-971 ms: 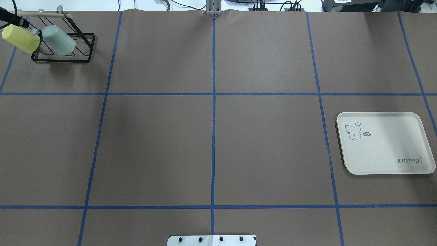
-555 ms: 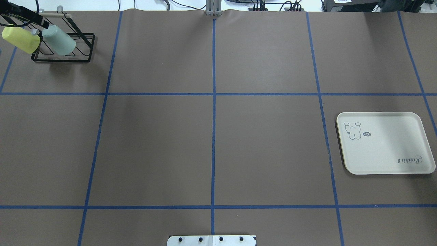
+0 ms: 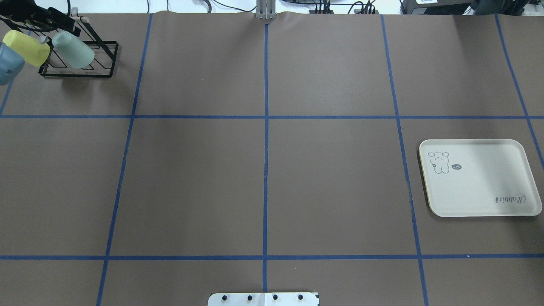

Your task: Left arm grabs green cup and hands to right arm on tray

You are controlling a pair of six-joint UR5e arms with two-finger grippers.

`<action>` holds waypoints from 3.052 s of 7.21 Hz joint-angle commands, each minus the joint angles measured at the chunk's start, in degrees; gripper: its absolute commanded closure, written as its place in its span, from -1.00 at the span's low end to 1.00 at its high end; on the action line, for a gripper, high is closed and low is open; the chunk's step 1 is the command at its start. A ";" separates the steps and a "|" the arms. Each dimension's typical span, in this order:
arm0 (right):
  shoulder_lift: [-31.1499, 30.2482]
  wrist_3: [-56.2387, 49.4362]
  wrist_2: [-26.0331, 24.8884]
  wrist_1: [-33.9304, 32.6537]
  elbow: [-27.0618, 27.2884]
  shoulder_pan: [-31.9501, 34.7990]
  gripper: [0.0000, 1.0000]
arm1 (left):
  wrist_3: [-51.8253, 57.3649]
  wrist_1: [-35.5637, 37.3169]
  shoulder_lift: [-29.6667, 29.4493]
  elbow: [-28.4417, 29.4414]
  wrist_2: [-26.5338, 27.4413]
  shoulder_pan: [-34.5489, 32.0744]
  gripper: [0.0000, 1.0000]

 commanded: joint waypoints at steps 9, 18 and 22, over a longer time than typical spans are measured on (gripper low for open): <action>0.07 0.09 -0.10 0.00 -0.03 -0.09 -1.00 | 3.98 -3.53 -1.15 6.05 0.16 1.71 -1.00; 0.07 0.09 0.08 0.00 -0.03 -0.09 -1.00 | 5.38 -3.79 -0.97 5.70 0.51 1.45 -0.62; 0.07 0.09 0.17 0.00 -0.03 0.00 -1.00 | 5.38 -3.62 -1.15 5.17 4.20 1.10 0.32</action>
